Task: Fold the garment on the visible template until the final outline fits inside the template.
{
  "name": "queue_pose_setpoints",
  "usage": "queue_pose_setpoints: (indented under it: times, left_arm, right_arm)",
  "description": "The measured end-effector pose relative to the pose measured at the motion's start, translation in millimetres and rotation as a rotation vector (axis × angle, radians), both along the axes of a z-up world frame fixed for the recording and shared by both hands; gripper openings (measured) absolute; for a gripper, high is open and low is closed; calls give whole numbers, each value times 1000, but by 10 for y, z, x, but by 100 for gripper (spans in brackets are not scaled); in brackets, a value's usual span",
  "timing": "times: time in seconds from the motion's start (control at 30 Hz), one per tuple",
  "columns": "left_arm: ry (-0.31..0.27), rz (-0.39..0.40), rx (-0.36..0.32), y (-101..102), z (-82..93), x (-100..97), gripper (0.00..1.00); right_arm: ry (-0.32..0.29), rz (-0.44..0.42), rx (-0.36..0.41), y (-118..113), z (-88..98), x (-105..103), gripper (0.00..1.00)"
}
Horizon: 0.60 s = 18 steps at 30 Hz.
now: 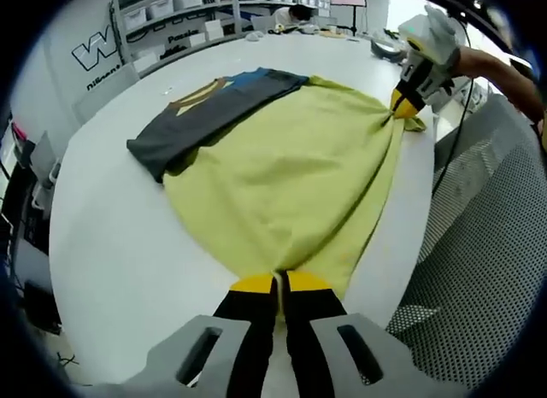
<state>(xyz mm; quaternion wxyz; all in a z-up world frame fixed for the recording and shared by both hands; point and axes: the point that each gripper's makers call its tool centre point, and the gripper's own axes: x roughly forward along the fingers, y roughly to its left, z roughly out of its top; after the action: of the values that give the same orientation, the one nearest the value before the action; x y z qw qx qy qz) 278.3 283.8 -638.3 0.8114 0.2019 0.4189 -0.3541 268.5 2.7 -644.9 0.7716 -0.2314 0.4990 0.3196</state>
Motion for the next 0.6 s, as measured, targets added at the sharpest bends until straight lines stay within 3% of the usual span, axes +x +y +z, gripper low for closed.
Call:
queue_pose_setpoints:
  times: [0.03, 0.07, 0.1, 0.17, 0.27, 0.37, 0.47, 0.53, 0.6]
  left_arm:
    - [20, 14, -10, -1, 1, -12, 0]
    - [72, 37, -25, -1, -4, -64, 0]
    - [86, 24, -29, -10, -4, -87, 0]
    - [74, 1, -18, -3, 4, -96, 0]
    - [100, -7, 12, 46, 1, -164, 0]
    - [137, 0, 31, 105, -4, -220, 0]
    - [205, 18, 34, 138, 18, -322, 0]
    - [259, 22, 22, 129, 29, -406, 0]
    - [273, 2, 30, 135, 34, -449, 0]
  right_arm:
    - [12, -20, 20, -5, 2, 3, 0]
    - [10, 3, 15, -18, 5, 7, 0]
    - [8, 60, 14, 3, 4, -8, 0]
    - [32, 39, 23, 2, 7, -30, 0]
    - [75, 38, 54, 66, 56, -114, 0]
    - [132, 72, 82, 130, 106, -242, 0]
    - [218, 171, 63, 144, 135, -432, 0]
    - [266, 161, 53, 145, 158, -512, 0]
    - [300, 173, 54, 154, 177, -567, 0]
